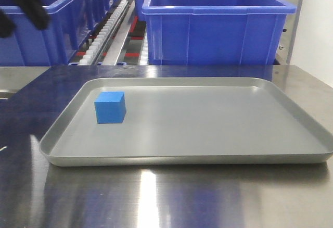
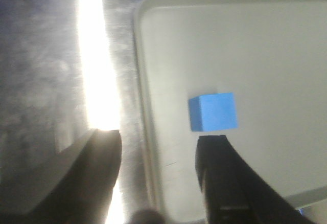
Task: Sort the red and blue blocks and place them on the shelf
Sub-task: 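Lower the open left gripper over the blue cube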
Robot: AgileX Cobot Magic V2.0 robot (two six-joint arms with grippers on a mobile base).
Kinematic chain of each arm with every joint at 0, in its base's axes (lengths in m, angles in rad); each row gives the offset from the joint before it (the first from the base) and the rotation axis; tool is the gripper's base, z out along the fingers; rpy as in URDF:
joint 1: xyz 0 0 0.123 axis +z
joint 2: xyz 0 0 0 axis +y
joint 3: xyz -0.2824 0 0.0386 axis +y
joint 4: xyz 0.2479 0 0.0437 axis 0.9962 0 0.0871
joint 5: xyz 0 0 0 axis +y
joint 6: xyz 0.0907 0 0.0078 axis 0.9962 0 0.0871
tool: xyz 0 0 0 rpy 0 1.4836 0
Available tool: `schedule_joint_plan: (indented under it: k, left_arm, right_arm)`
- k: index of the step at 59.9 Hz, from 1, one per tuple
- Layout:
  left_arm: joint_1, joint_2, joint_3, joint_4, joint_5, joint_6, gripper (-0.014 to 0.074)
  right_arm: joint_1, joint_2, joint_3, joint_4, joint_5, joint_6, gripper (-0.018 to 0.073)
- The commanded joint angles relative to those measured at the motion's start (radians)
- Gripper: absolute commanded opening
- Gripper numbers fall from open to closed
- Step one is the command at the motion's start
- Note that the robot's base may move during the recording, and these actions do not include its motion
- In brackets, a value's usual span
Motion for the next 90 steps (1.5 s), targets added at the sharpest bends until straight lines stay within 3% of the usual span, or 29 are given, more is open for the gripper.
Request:
schedule_joint_plan:
  k: [1,10,24,46,90]
  left_arm:
    - [-0.040,0.023,-0.064,-0.004,-0.038,-0.015,0.0413]
    - [-0.092,0.098,-0.098,0.000,-0.040,-0.025,0.0413]
    - [-0.159,0.179,-0.134,0.113,-0.047,-0.129,0.0413]
    - [-0.225,0.260,-0.224,0.120,-0.041,-0.150,0.0413]
    - [-0.234,0.299,-0.226,0.158,-0.015,-0.181,0.0413]
  right_arm:
    - [-0.007,-0.007,-0.029,0.002,-0.078,-0.006,0.0057]
    - [-0.007,-0.007,-0.029,0.002,-0.078,-0.006,0.0057]
    - [-0.007,-0.007,-0.029,0.002,-0.078,-0.006,0.0057]
    - [-0.007,-0.007,-0.029,0.002,-0.078,-0.006,0.0057]
    - [-0.007,-0.007,-0.029,0.002,-0.078,-0.006,0.0057]
